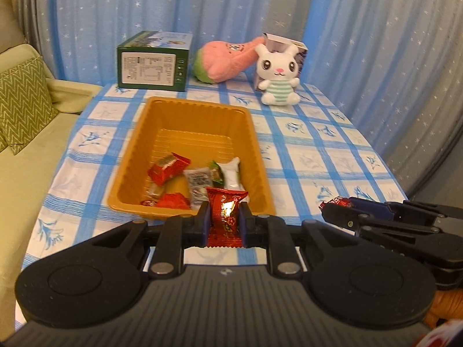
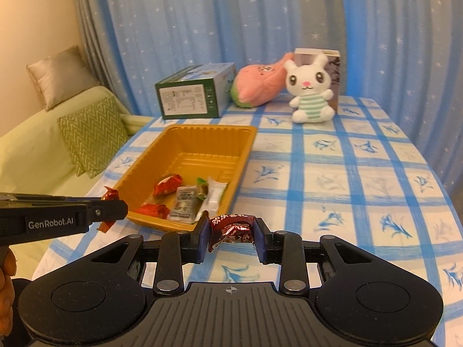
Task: Organize snacks
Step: 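Carry both held red candies over the orange tray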
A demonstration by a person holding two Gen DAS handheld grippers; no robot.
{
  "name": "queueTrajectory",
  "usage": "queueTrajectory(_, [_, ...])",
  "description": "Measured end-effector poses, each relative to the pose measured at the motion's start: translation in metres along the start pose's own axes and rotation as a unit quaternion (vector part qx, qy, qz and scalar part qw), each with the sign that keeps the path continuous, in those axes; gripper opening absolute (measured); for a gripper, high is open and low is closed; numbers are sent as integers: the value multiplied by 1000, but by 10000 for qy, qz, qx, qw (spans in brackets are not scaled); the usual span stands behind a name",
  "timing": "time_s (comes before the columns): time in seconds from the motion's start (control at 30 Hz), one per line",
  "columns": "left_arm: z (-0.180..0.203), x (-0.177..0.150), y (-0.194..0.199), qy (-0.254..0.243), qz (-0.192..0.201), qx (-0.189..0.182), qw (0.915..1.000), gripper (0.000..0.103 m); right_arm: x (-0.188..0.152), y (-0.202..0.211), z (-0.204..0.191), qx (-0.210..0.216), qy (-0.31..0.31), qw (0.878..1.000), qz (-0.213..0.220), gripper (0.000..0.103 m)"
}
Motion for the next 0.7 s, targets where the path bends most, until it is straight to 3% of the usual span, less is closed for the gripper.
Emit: queueTrajectory(0.7, [-46, 31, -19, 163, 70, 135, 9998, 18, 31, -59, -35, 273, 392, 9988, -120, 33])
Point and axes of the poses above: each gripper's, at about its wrist camera, not at the fingertips, and y roughly against the way its jaws point, z to its right, x to its top, the point moved 6 cm from there along -y, roughly the way its jaws point, and after that the axes turned 6 degrees about -x, right-handed, at the moved point
